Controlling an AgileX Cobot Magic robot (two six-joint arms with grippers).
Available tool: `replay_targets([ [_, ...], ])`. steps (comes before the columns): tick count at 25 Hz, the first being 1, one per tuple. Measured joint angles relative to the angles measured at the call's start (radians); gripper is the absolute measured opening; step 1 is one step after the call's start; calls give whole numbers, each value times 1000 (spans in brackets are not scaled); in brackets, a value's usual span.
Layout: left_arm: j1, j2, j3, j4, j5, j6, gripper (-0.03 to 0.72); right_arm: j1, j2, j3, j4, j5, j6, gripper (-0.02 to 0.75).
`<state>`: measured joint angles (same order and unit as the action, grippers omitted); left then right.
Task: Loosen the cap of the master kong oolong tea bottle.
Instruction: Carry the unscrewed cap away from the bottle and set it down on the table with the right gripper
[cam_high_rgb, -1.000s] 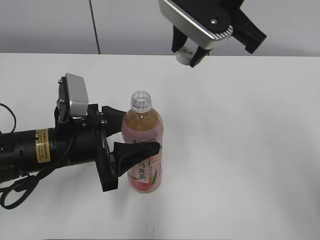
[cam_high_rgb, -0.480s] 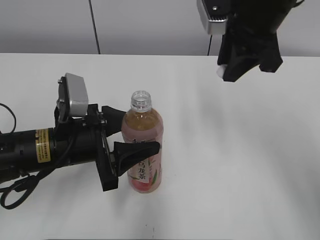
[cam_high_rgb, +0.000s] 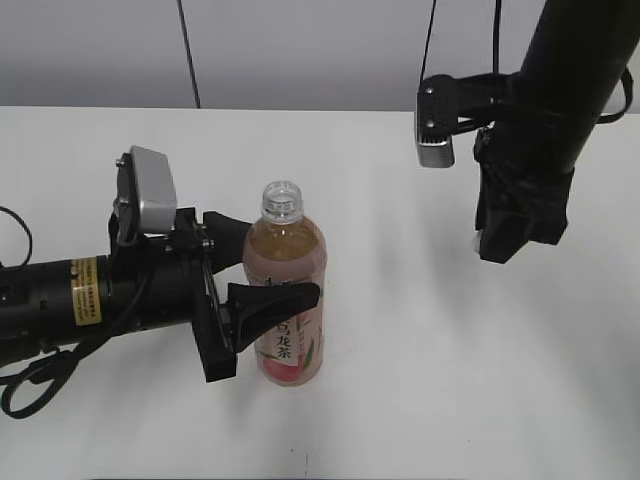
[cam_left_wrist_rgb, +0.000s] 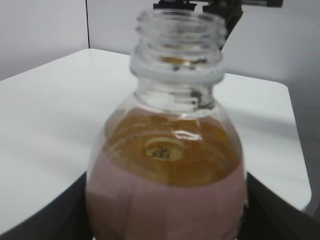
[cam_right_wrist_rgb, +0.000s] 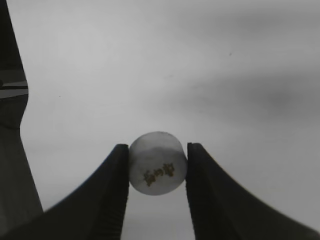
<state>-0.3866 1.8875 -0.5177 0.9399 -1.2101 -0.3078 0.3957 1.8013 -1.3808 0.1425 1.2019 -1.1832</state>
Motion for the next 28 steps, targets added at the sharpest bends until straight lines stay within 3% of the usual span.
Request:
replay_targets([
  [6,0,0,0,0,0,0,461,0,0,120,-56,-147,173,271],
  [16,-1,0,0,-5,0,0,461,0,28,242,-65,-351,283,271],
  [24,-1,0,0,-6,0,0,461,0,150,247,-66,-400,397,273],
  [28,-1,0,0,-6,0,0,461,0,169,248,-62,-403,439,321],
])
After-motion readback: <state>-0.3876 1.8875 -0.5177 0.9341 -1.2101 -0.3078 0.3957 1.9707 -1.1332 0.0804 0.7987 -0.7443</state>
